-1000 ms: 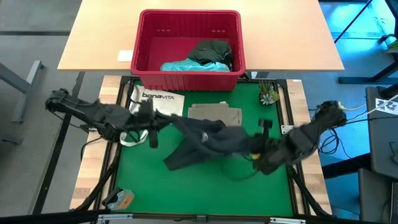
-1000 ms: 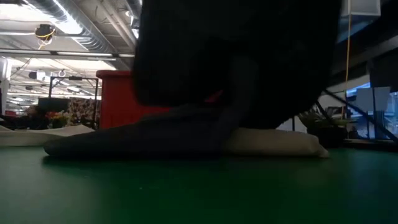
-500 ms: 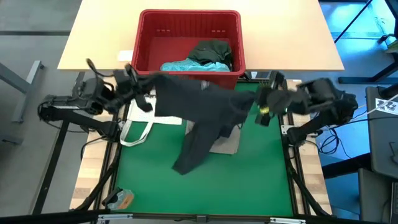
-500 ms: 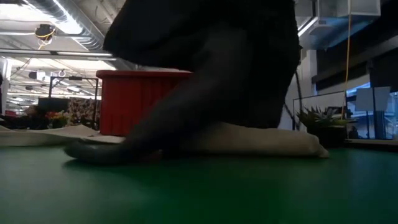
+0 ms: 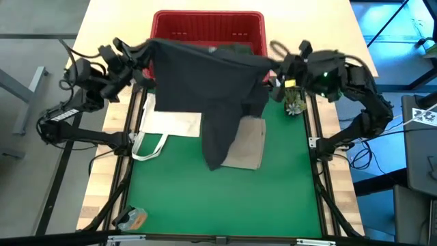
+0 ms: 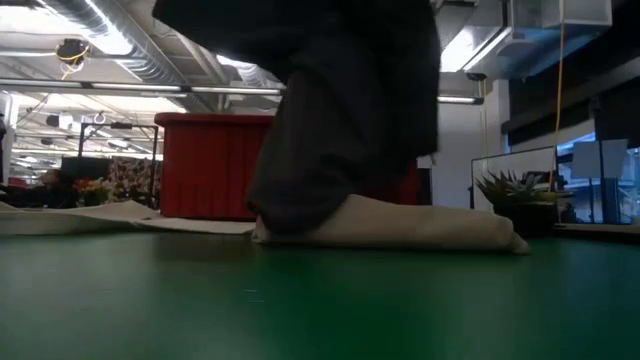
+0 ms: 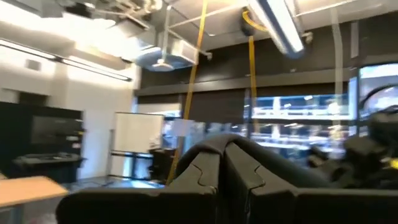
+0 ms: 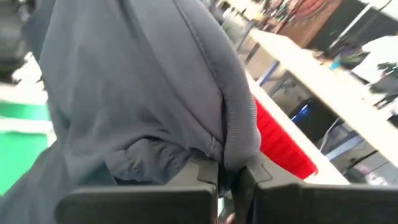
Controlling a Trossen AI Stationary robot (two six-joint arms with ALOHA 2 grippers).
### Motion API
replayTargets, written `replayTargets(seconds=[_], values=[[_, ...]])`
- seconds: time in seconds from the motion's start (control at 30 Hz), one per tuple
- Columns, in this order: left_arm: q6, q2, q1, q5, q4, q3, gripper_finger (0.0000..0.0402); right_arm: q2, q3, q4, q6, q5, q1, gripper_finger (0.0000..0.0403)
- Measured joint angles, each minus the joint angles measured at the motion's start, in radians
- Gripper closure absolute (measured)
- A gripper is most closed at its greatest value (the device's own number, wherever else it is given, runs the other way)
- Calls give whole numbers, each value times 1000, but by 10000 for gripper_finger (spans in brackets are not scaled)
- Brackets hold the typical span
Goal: Fold Laundry from Bin
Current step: Remove the black shorts from the red laundry bin
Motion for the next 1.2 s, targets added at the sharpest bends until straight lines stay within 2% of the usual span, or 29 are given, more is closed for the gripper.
replayTargets(seconds=[0.13,0.23,0.4,0.57,0.9,1.0,1.13,1.2], values=[[9,28,75,19,-82,81,401,0,0,115,-21,-24,-57,385],[9,41,128,77,-141,122,401,0,0,129,-26,-75,-91,388],[-25,49,182,162,-214,142,401,0,0,67,-38,-90,-108,386],[-76,48,190,213,-365,142,401,-5,0,-102,-11,-91,-107,387],[-205,24,100,263,-697,141,401,-6,-1,-520,148,-286,-106,384],[-275,20,51,294,-811,141,401,-15,-23,-529,198,-414,-106,384],[-344,33,-40,282,-952,131,401,-16,-23,-533,210,-580,-94,384],[-366,36,-88,275,-969,106,401,-13,-23,-533,233,-611,-65,383]])
